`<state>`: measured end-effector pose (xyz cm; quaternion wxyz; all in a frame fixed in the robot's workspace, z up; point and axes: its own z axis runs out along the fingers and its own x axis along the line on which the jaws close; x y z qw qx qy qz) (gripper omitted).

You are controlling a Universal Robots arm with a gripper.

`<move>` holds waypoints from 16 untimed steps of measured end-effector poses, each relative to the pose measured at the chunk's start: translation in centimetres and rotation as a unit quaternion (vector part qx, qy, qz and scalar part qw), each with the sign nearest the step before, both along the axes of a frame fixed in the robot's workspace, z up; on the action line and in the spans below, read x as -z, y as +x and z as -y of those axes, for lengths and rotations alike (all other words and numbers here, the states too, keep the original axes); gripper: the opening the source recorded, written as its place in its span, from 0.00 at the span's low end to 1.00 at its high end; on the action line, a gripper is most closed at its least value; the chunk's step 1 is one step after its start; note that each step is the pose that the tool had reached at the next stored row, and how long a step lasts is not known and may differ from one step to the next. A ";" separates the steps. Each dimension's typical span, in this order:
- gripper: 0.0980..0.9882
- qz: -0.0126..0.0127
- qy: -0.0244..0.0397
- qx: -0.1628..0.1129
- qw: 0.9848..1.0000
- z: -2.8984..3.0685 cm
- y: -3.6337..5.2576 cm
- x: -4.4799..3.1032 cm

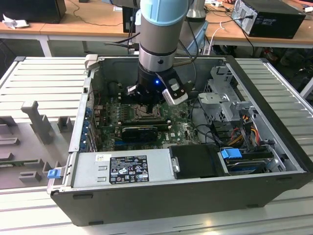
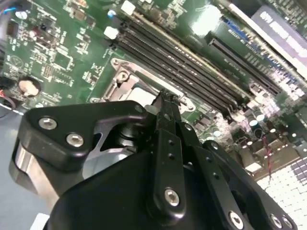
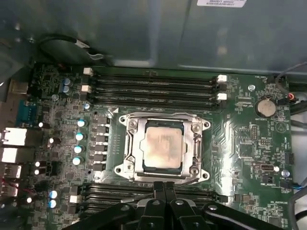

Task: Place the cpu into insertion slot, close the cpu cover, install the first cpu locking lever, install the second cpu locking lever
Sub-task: 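Install the second cpu locking lever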

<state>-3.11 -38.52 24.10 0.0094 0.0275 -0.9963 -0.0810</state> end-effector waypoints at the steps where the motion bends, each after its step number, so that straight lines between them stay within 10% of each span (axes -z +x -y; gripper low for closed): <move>1: 0.01 0.000 0.001 0.000 1.000 0.24 -0.45 0.20; 9: 0.01 0.000 0.005 -0.004 1.000 0.42 -2.53 2.21; 16: 0.01 0.000 0.046 -0.005 0.999 1.39 -3.63 2.95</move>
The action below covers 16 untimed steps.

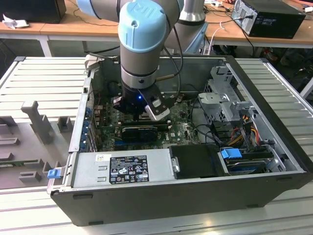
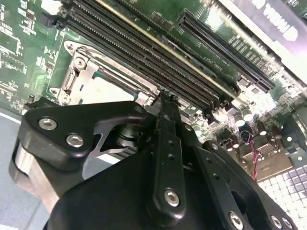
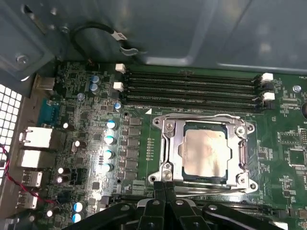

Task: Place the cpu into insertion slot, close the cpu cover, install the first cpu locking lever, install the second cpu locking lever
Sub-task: 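Install the second cpu locking lever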

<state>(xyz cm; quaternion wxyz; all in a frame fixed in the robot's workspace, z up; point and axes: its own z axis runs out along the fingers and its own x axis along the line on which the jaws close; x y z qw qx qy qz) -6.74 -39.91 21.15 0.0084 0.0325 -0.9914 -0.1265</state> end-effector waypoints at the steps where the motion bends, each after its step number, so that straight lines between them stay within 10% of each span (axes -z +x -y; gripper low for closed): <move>1: 0.01 0.000 0.005 0.000 1.000 0.16 0.00 0.00; 7: 0.01 0.000 0.032 0.000 0.999 1.10 -0.06 0.32; 16: 0.01 0.000 0.055 -0.008 0.998 1.12 -0.17 1.46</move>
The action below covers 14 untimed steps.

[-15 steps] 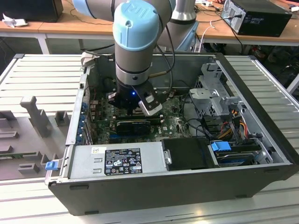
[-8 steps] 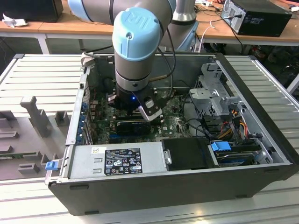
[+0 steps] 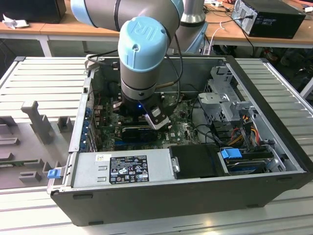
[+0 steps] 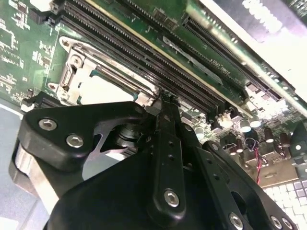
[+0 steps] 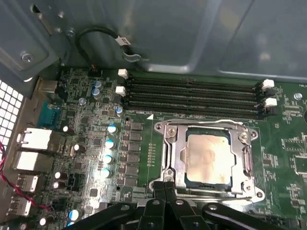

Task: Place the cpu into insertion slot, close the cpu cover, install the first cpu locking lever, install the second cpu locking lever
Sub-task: 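Install the second cpu locking lever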

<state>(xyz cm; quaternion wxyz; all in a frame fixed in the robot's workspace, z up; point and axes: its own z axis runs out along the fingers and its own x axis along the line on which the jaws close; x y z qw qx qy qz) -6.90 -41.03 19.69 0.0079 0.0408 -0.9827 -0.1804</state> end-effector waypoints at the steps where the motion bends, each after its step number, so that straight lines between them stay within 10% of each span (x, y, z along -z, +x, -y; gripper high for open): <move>1: 0.01 0.000 0.002 -0.001 1.000 0.02 -0.05 0.08; 9: 0.01 0.000 0.014 -0.009 1.000 0.01 -0.24 0.64; 14: 0.01 0.000 0.014 -0.009 1.000 0.00 -0.24 -1.02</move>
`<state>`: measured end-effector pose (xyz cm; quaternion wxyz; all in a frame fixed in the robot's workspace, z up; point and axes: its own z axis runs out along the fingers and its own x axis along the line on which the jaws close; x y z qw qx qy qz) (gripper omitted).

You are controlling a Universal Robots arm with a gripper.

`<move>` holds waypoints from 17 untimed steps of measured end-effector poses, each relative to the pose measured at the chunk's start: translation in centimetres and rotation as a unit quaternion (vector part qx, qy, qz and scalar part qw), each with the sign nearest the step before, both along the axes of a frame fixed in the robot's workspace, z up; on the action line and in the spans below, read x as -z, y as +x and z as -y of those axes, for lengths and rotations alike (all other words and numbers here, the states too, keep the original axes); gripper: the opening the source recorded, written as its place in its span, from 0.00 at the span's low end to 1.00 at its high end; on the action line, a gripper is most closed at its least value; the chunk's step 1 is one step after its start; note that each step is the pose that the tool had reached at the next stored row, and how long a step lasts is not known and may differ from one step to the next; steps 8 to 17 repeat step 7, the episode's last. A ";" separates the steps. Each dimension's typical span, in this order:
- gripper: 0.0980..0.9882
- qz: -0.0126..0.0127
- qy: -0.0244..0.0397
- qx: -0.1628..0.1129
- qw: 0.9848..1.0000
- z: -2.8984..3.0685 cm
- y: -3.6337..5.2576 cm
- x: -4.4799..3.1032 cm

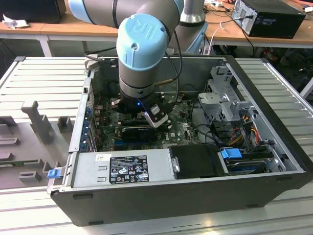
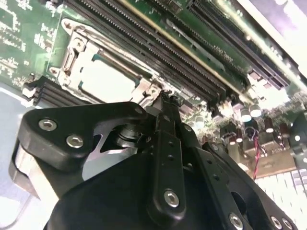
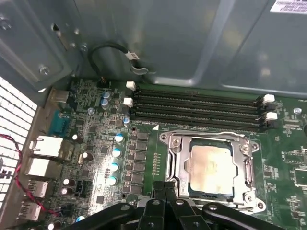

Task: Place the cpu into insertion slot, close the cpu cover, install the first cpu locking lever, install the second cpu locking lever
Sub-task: 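Install the second cpu locking lever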

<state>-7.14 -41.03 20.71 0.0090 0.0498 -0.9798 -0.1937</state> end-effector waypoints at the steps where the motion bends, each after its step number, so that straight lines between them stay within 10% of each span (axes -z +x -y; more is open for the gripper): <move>1: 0.01 0.000 0.000 0.000 1.000 0.00 0.00 -0.20; 17: 0.01 0.000 0.000 0.000 1.000 -0.05 0.00 -0.87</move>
